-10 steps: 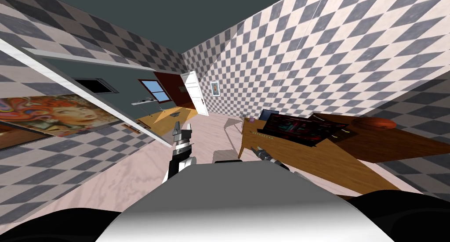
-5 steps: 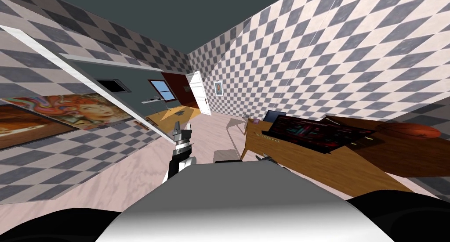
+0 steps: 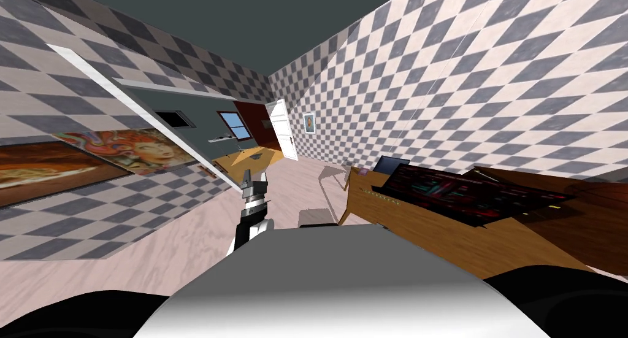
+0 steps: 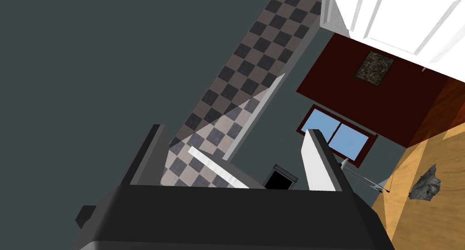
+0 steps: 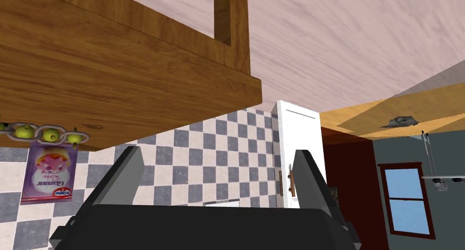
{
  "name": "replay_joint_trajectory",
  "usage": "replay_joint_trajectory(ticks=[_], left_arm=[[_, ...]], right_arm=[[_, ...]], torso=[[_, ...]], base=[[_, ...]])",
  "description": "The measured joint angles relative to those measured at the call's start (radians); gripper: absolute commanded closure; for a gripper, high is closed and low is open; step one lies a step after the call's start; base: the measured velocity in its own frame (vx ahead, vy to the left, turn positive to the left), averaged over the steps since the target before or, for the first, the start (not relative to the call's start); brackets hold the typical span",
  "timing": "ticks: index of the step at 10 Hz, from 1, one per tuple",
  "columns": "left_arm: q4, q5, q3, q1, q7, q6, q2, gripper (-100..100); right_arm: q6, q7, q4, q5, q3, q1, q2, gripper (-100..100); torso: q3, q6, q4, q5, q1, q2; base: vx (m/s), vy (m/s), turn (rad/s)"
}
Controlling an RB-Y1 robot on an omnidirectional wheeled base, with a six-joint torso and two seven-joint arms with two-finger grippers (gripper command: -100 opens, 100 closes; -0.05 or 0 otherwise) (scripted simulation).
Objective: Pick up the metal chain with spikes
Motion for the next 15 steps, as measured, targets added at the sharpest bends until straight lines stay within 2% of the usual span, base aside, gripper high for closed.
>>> replay_joint_trajectory(ticks=[2, 3, 4, 6, 8, 10, 11, 12, 13, 15], left_arm=[[0.0, 0.0, 0.0, 0.0, 0.0, 0.0, 0.0, 0], [0.0, 0.0, 0.0, 0.0, 0.0, 0.0, 0.0, 0], [0.0, 0.0, 0.0, 0.0, 0.0, 0.0, 0.0, 0], [0.0, 0.0, 0.0, 0.0, 0.0, 0.0, 0.0, 0], [0.0, 0.0, 0.0, 0.0, 0.0, 0.0, 0.0, 0], [0.0, 0.0, 0.0, 0.0, 0.0, 0.0, 0.0, 0], [0.0, 0.0, 0.0, 0.0, 0.0, 0.0, 0.0, 0], [0.0, 0.0, 0.0, 0.0, 0.0, 0.0, 0.0, 0], [0.0, 0.0, 0.0, 0.0, 0.0, 0.0, 0.0, 0], [0.0, 0.0, 0.0, 0.0, 0.0, 0.0, 0.0, 0]], right_arm=[[0.028, 0.031, 0.062, 0.027, 0.032, -0.017, -0.029, -100], [0.036, 0.047, 0.077, 0.033, 0.03, 0.001, -0.042, -100], [0.035, 0.055, 0.095, 0.036, 0.029, 0.003, -0.042, -100], [0.029, 0.09, 0.181, 0.055, 0.043, -0.02, -0.06, -100], [0.058, 0.125, 0.238, 0.08, 0.074, -0.023, -0.113, -100], [0.088, 0.158, 0.291, 0.1, 0.1, -0.032, -0.134, -100], [0.086, 0.177, 0.327, 0.105, 0.094, -0.033, -0.137, -100], [0.089, 0.191, 0.347, 0.109, 0.102, -0.032, -0.162, -100], [0.092, 0.198, 0.39, 0.115, 0.118, -0.058, -0.165, -100], [0.111, 0.221, 0.439, 0.126, 0.136, -0.069, -0.184, -100]], torso=[[0.0, 0.0, 0.0, 0.0, 0.0, 0.0], [0.0, 0.001, 0.0, 0.0, 0.0, 0.0], [0.0, 0.001, 0.0, 0.0, -0.001, 0.001], [0.0, 0.001, 0.0, 0.0, -0.001, 0.0], [-0.001, 0.0, 0.0, 0.0, -0.002, -0.003], [-0.001, 0.0, 0.0, 0.0, -0.002, -0.002], [-0.001, 0.001, 0.0, 0.0, -0.003, -0.001], [-0.001, 0.0, 0.0, 0.0, -0.003, -0.001], [0.0, 0.001, 0.0, -0.001, -0.003, -0.001], [0.0, 0.001, 0.0, -0.001, -0.003, -0.001]], base=[[0.049, 0.036, 0.13], [0.03, 0.007, -0.008], [0.039, 0.019, 0.135], [0.049, 0.02, 0.137], [0.077, 0.004, 0.181], [0.065, -0.004, 0.127], [0.059, -0.013, 0.154], [0.046, -0.015, 0.088], [0.053, -0.014, 0.172], [0.058, -0.026, 0.118]])
